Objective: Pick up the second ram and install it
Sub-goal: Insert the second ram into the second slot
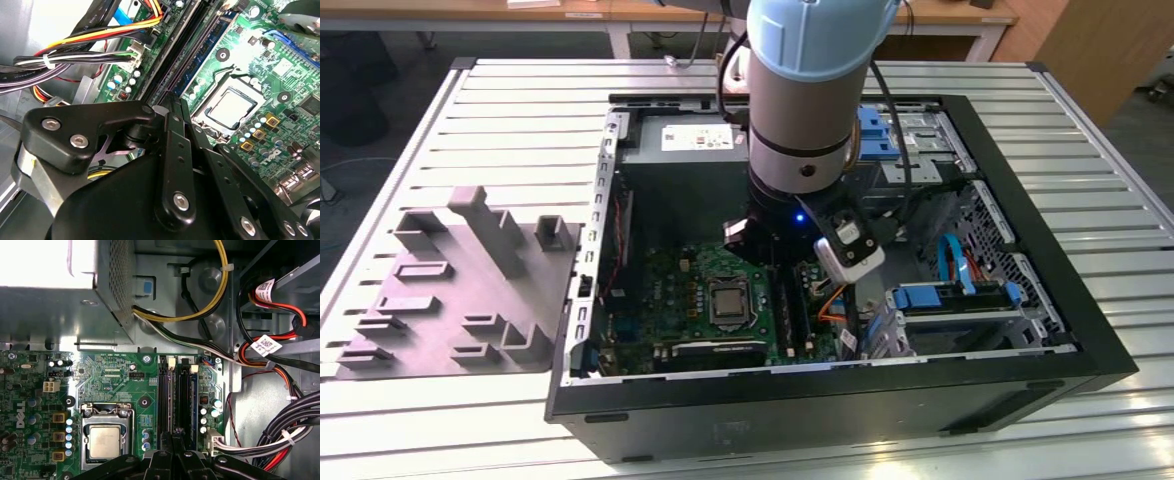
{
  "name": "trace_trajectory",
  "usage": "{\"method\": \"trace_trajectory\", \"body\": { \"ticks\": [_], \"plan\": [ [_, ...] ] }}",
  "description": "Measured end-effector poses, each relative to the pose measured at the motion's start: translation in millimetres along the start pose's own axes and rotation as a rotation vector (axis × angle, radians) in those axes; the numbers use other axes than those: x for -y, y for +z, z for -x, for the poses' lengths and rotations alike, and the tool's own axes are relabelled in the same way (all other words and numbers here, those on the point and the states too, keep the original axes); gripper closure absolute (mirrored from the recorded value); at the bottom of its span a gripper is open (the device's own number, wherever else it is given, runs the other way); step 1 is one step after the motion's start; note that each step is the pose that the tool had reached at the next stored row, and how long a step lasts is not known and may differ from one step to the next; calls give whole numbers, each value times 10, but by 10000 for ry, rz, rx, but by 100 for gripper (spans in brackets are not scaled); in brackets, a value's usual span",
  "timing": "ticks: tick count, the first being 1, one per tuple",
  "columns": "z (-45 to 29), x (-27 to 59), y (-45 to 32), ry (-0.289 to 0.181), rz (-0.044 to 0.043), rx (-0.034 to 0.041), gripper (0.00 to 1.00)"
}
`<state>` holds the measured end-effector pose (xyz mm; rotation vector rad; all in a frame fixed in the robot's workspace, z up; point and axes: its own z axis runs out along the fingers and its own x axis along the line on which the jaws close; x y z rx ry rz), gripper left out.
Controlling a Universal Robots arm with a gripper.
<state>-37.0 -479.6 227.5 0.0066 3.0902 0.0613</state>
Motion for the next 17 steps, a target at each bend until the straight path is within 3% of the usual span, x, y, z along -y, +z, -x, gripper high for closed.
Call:
{"method": "trace_trajectory", "body": {
  "ticks": [17],
  "plan": [
    [-1, 1, 15, 0, 4, 0, 88]
  ]
}}
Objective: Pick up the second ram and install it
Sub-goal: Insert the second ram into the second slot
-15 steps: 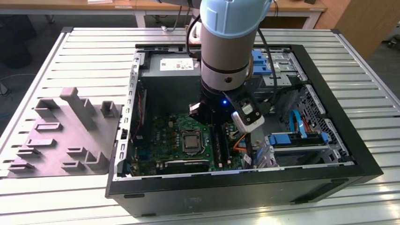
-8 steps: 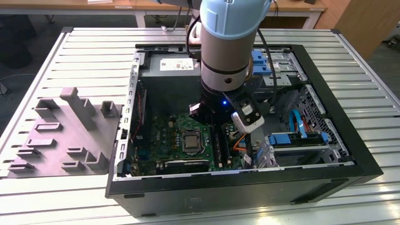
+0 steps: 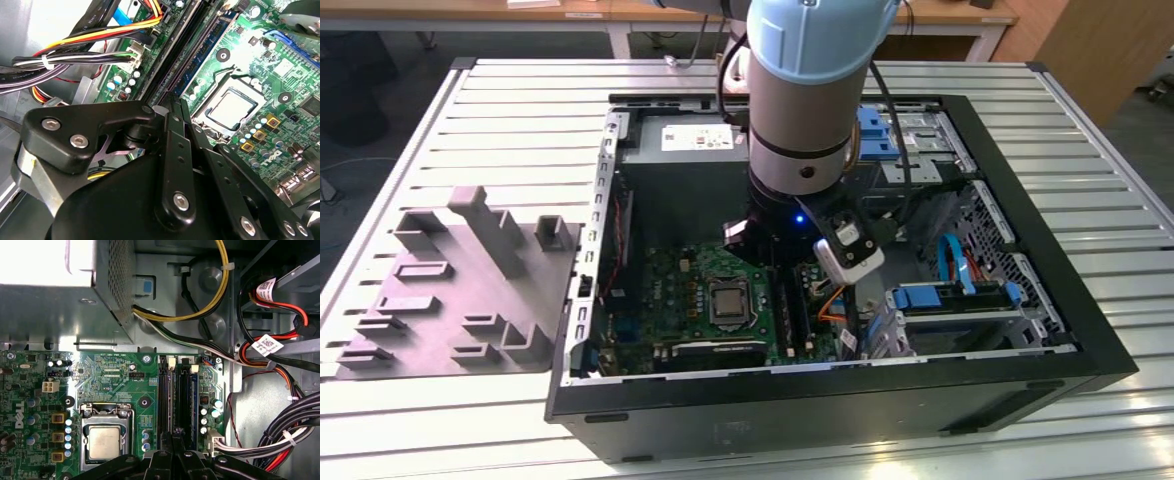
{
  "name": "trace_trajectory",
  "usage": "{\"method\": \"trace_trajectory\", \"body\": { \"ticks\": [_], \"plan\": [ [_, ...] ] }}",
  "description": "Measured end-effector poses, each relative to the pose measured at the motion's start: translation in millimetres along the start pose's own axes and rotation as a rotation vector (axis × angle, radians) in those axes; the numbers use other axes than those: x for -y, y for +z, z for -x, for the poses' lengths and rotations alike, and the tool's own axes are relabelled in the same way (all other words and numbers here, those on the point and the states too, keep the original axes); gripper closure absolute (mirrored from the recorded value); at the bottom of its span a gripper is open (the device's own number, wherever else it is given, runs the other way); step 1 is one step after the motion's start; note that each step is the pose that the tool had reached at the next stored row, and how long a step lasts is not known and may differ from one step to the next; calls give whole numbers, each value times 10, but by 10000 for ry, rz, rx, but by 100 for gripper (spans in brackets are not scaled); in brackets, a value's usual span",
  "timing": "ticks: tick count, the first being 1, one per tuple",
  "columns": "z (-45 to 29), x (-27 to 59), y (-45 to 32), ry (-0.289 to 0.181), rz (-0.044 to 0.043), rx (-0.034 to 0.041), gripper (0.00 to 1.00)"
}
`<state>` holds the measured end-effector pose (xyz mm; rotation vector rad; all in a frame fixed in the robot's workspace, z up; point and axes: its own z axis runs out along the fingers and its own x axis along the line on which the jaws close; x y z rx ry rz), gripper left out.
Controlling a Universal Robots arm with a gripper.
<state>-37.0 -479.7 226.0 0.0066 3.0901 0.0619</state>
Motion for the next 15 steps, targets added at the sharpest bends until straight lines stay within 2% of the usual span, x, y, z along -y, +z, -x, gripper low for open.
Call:
{"method": "trace_trajectory", "body": {
  "ticks": [8, 15],
  "plan": [
    [1, 0, 2, 284, -8, 11, 88],
    [0, 1, 14, 299, -9, 12, 88]
  ]
}}
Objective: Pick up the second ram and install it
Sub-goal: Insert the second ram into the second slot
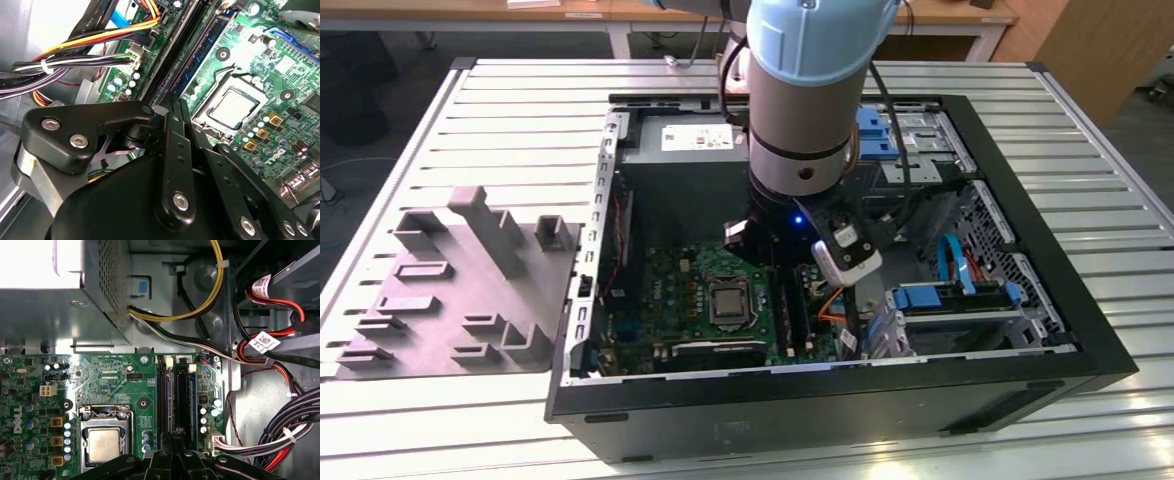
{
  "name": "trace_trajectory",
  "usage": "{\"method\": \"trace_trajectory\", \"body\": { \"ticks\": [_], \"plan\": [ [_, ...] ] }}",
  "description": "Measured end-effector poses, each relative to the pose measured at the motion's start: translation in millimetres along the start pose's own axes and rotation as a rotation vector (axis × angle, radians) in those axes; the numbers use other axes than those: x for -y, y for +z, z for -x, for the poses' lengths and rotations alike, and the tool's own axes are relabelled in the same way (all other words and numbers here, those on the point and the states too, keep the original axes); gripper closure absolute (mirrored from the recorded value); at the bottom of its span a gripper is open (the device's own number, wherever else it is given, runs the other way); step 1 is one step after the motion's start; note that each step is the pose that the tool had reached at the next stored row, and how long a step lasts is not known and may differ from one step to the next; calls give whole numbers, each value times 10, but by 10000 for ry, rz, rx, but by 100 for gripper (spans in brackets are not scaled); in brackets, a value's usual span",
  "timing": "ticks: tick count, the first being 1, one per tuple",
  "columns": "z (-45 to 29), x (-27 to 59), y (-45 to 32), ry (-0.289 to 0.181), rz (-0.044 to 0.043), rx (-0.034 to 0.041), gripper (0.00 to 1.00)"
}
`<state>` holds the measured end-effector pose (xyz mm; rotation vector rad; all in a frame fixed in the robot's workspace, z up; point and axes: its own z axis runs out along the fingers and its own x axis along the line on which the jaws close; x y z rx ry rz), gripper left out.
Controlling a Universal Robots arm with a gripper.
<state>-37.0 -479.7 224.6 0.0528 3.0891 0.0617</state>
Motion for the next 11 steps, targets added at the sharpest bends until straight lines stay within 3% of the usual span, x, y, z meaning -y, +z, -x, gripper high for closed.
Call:
{"method": "trace_trajectory", "body": {
  "ticks": [11],
  "plan": [
    [-2, 1, 18, 0, 0, 0, 88]
  ]
}}
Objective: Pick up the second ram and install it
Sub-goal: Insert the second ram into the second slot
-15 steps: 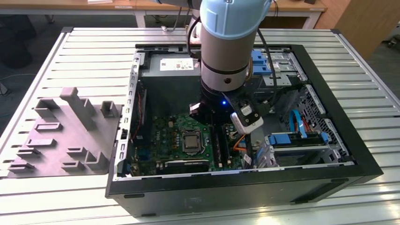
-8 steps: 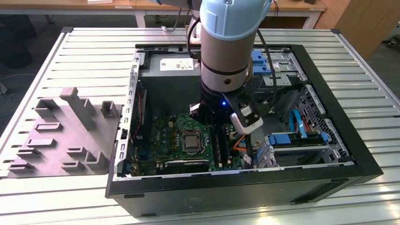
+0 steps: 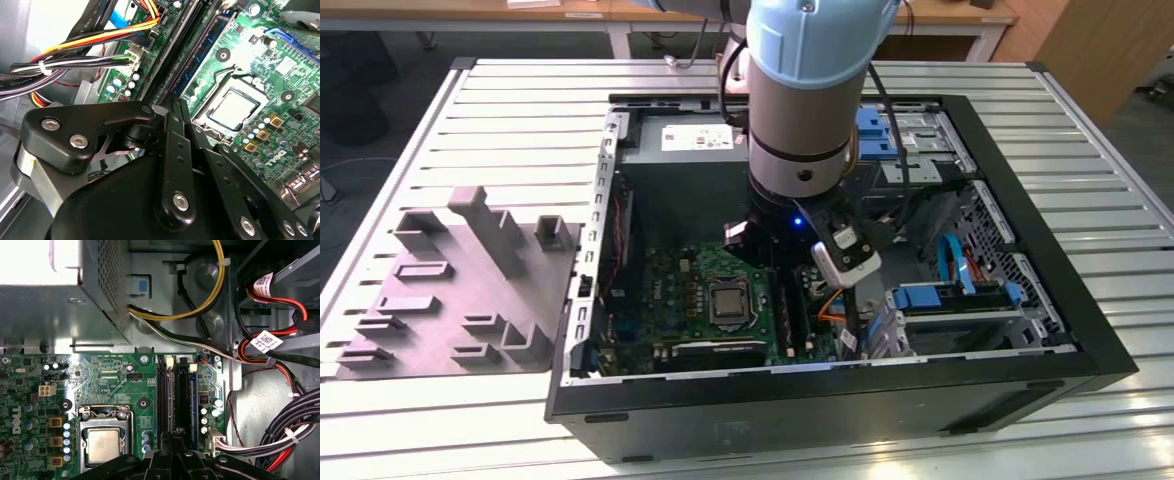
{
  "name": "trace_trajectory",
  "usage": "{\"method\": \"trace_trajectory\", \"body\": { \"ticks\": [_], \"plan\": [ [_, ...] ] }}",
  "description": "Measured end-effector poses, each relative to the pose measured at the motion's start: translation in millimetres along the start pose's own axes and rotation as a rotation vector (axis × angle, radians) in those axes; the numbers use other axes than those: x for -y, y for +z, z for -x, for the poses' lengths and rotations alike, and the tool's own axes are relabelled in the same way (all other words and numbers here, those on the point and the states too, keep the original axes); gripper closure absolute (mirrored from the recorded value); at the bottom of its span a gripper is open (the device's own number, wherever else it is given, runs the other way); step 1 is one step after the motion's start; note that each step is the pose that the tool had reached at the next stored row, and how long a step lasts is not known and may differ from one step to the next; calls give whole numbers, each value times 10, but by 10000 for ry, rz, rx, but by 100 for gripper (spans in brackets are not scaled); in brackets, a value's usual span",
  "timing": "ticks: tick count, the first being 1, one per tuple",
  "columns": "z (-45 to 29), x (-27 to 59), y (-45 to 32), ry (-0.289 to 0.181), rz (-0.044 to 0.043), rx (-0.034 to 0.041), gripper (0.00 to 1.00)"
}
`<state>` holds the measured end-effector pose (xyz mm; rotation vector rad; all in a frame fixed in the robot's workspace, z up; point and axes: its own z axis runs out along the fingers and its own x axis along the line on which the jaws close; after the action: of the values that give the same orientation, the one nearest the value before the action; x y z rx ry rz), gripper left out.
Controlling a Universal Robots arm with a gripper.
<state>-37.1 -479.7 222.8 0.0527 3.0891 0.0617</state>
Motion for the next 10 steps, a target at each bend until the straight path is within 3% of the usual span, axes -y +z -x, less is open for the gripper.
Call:
{"method": "trace_trajectory", "body": {
  "ticks": [10],
  "plan": [
    [-2, 1, 15, 1, 0, 0, 88]
  ]
}}
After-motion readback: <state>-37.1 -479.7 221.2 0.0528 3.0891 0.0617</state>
